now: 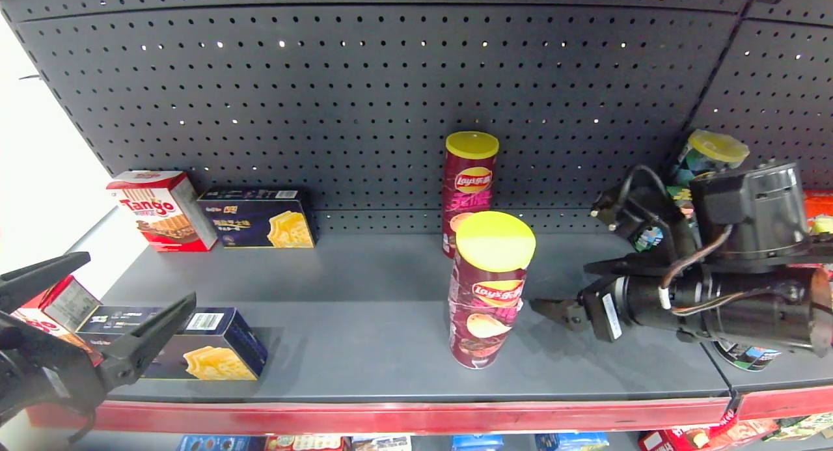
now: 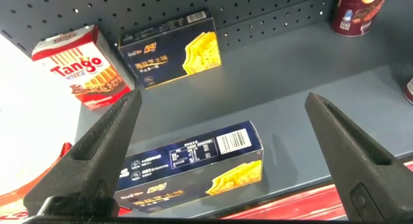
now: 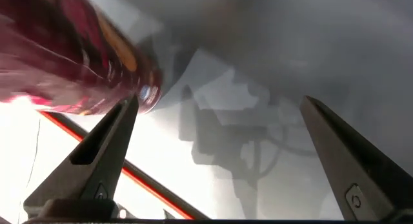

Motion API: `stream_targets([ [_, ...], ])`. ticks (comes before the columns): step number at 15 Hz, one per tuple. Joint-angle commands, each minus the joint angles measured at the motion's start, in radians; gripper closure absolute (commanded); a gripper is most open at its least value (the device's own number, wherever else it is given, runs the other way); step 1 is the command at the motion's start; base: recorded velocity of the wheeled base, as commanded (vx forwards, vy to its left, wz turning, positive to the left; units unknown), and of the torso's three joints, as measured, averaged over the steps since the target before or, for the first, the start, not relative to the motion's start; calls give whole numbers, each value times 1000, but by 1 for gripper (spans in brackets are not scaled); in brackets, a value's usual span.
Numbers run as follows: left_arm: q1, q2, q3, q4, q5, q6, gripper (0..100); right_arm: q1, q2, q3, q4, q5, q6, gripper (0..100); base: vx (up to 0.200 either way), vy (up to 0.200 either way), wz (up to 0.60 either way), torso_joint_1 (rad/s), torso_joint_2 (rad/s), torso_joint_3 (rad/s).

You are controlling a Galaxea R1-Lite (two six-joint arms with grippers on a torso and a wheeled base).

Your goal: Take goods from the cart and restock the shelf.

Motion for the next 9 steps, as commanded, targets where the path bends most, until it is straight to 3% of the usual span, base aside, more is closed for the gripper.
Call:
stream_targets([
  [1, 4, -36, 2, -1, 2, -20, 0, -56, -189, -3, -9, -1, 3, 0, 0, 0, 0, 0, 0, 0],
  [2, 4, -54, 3, -2, 4, -36, 0, -94, -260, 3, -16, -1, 3, 0, 0, 0, 0, 0, 0, 0],
  [5, 9, -178, 14, 9, 10, -31, 0, -215, -436, 25, -42, 6, 7, 0, 0, 0, 0, 0, 0, 0],
  [7, 7, -287, 63, 9, 11, -2, 0, -274, -577, 108, -103, -1, 26, 0, 0, 0, 0, 0, 0, 0],
  [8, 9, -384, 108, 13, 18, 50, 0, -314, -688, 197, -100, 2, 30, 0, 0, 0, 0, 0, 0, 0],
  [9, 21, -478, 152, 73, 57, 73, 0, -346, -786, 295, -98, 5, 30, 0, 0, 0, 0, 0, 0, 0],
])
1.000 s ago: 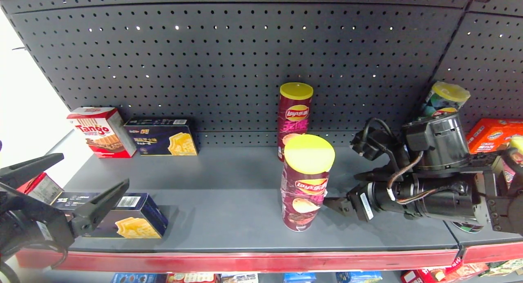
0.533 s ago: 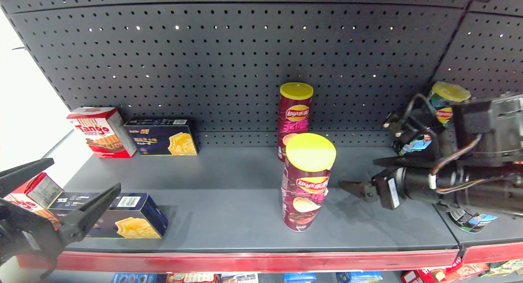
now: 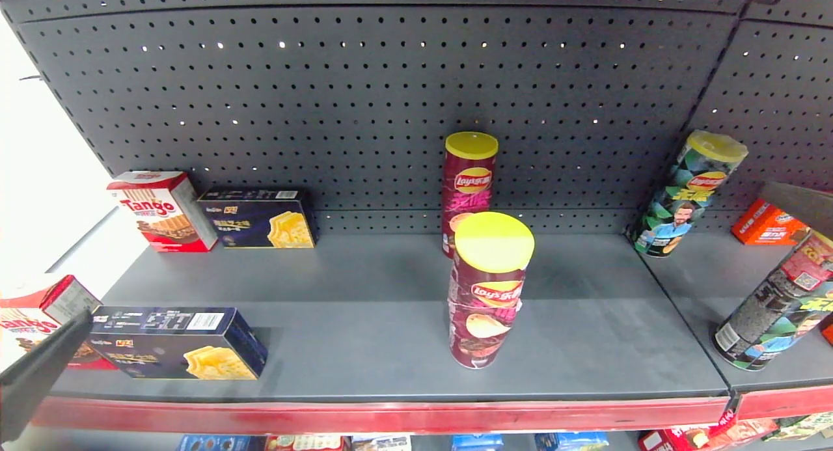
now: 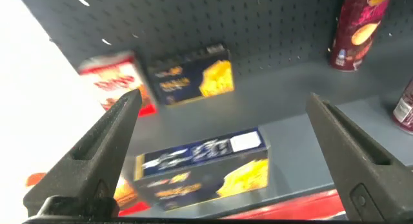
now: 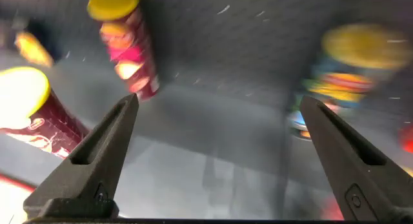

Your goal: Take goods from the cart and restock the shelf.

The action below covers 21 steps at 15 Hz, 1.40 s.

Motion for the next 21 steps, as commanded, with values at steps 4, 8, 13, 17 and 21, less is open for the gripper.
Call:
stream_targets([
  [4, 74, -552, 69, 554, 64, 46, 0, -133, -482, 394, 20, -14, 5, 0, 0, 0, 0, 0, 0, 0],
  [8, 88, -586, 154, 518, 58, 37, 0, -202, -719, 654, 66, -34, 20, 0, 0, 0, 0, 0, 0, 0],
  [13, 88, -586, 336, 265, 58, 43, 0, -226, -858, 776, 146, 11, 66, 0, 0, 0, 0, 0, 0, 0],
  [17, 88, -586, 336, 340, 41, 35, 0, -228, -858, 776, 218, 46, 35, 0, 0, 0, 0, 0, 0, 0],
  [21, 95, -573, 327, 422, -307, 21, 0, -228, -857, 776, 218, 45, 35, 0, 0, 0, 0, 0, 0, 0],
])
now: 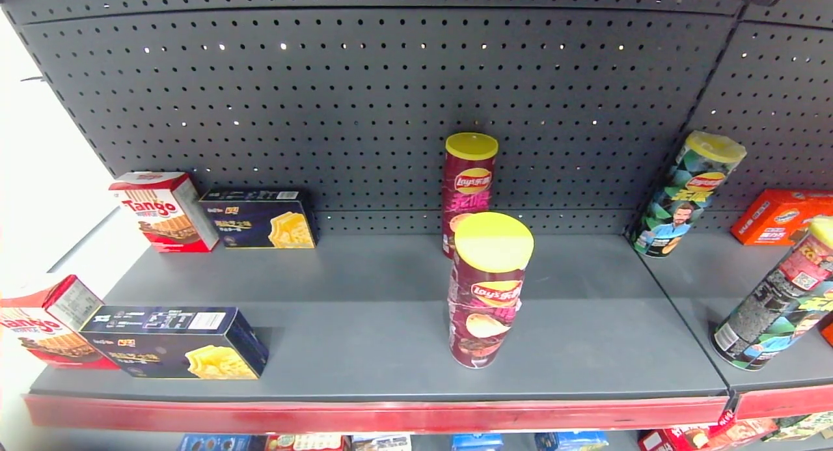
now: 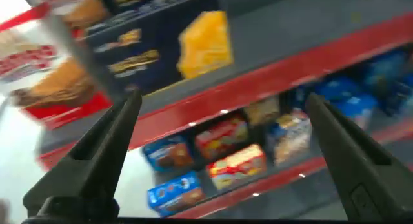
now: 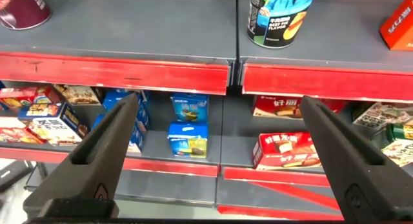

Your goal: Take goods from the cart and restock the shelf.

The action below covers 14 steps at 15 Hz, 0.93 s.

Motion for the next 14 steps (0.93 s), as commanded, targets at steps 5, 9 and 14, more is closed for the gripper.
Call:
stream_targets([
  [5, 126, 21, -39, 94, -34, -140, 0, 2, 4, 1, -2, 0, 3, 0, 0, 0, 0, 0, 0, 0],
  [9, 330, 20, -39, 91, -34, -200, 0, 2, 4, 1, -2, 0, 3, 0, 0, 0, 0, 0, 0, 0],
  [14, 263, 0, -2, 32, 188, -254, 0, 2, 4, 1, -2, 0, 3, 0, 0, 0, 0, 0, 0, 0],
])
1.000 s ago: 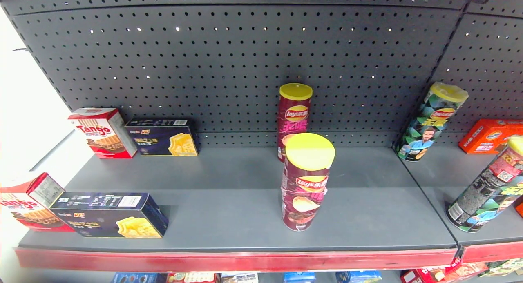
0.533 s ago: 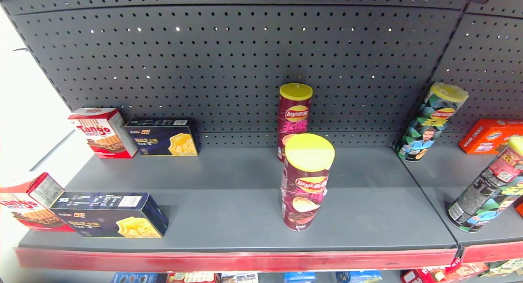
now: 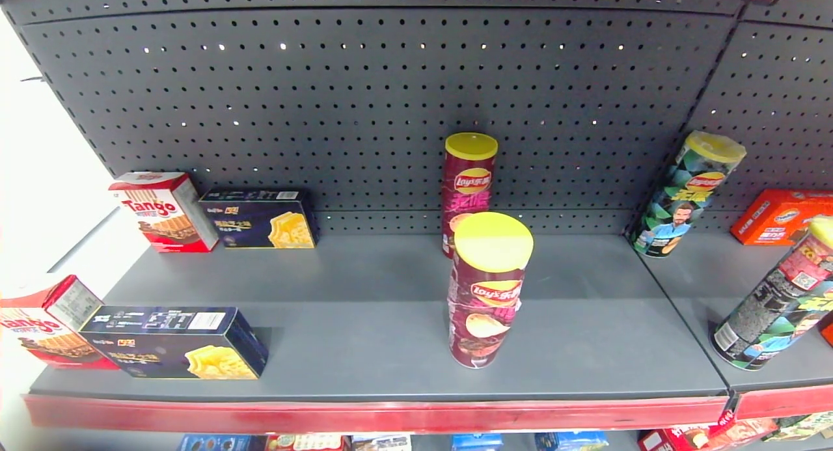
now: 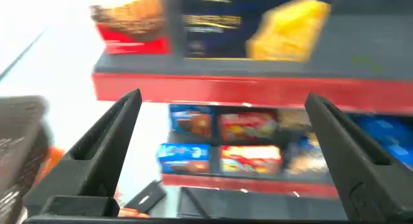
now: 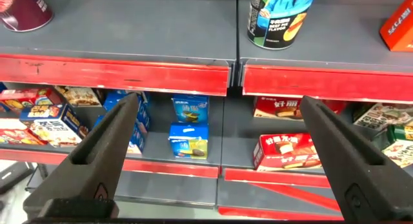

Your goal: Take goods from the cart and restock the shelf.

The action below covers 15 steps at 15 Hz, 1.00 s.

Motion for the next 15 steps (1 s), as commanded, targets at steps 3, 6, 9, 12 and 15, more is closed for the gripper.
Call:
stream_targets([
  [3, -67, -84, 17, 17, -86, -2, 0, 0, 6, 0, 0, 0, 0, 0, 0, 0, 0, 0, 0, 0],
  [6, -67, -84, 17, 17, -75, -3, 0, 0, 6, 0, 0, 0, 0, 0, 0, 0, 0, 0, 0, 0],
  [9, -67, -84, 17, 17, -77, 0, 0, 0, 6, 0, 0, 0, 0, 0, 0, 0, 0, 0, 0, 0],
  [12, -67, -84, 15, 17, -77, -2, 0, 0, 6, 0, 0, 0, 0, 0, 0, 0, 0, 0, 0, 0],
  [15, -67, -84, 15, 17, -80, 1, 0, 0, 6, 0, 0, 0, 0, 0, 0, 0, 0, 0, 0, 0],
])
